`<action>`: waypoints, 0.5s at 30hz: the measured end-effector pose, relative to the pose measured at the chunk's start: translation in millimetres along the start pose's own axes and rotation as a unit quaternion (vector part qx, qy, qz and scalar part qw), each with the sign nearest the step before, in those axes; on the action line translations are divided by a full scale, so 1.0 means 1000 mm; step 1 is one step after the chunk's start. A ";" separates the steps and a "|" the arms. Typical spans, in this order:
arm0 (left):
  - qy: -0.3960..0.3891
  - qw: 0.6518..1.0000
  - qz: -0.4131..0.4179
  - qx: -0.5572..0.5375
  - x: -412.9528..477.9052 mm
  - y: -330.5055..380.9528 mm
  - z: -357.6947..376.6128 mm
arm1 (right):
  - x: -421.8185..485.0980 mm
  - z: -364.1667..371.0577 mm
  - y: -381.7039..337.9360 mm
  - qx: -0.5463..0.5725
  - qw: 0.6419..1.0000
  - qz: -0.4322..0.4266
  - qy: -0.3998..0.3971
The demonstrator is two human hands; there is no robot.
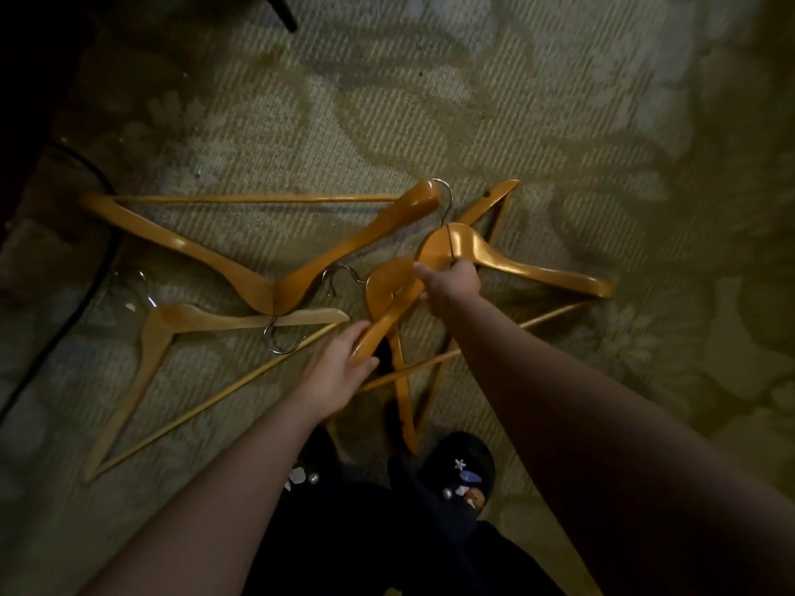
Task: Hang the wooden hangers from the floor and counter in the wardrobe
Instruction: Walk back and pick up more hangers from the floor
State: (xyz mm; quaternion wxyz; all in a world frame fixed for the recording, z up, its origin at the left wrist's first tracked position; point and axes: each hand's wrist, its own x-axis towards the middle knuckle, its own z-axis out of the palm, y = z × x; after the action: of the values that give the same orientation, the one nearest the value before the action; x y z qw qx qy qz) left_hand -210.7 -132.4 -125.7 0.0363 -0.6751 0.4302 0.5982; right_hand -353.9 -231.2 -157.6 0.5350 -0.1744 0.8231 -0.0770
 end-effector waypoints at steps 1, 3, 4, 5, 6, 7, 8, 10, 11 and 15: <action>-0.005 1.000 0.001 0.006 -0.001 0.000 -0.001 | 0.001 -0.001 0.001 0.001 1.000 0.015 -0.003; -0.021 1.000 0.002 0.010 0.003 0.001 -0.004 | 0.007 -0.002 0.002 0.007 0.999 0.043 -0.015; -0.030 0.999 0.002 0.011 0.008 0.002 -0.005 | 0.011 -0.003 0.001 0.013 0.998 0.051 -0.020; -0.038 0.999 0.002 0.015 0.013 0.004 -0.007 | 0.014 -0.003 -0.001 0.017 0.998 0.054 -0.028; -0.043 0.999 0.006 0.021 0.020 0.005 -0.009 | 0.019 -0.003 -0.002 0.018 0.998 0.044 -0.035; -0.044 0.999 0.010 0.028 0.027 0.007 -0.010 | 0.023 -0.002 -0.002 0.013 0.999 0.030 -0.043; -0.042 0.999 0.012 0.032 0.034 0.008 -0.011 | 0.029 0.001 -0.002 0.008 0.999 0.020 -0.046; -0.045 0.998 0.016 0.045 0.048 0.010 -0.013 | 0.040 0.004 -0.002 0.007 0.999 0.017 -0.036; -0.051 0.997 0.020 0.055 0.054 0.012 -0.013 | 0.043 0.003 -0.004 0.018 0.999 0.023 -0.024; -0.057 0.994 0.046 0.085 0.074 0.029 -0.012 | 0.052 -0.009 -0.011 0.056 0.997 0.042 0.021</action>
State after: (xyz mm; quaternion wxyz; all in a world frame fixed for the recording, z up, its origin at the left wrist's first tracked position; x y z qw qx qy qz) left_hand -225.8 -197.0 -171.2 0.0904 -0.6139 0.5077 0.5977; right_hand -379.4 -261.7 -194.8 0.5292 -0.1077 0.8352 -0.1040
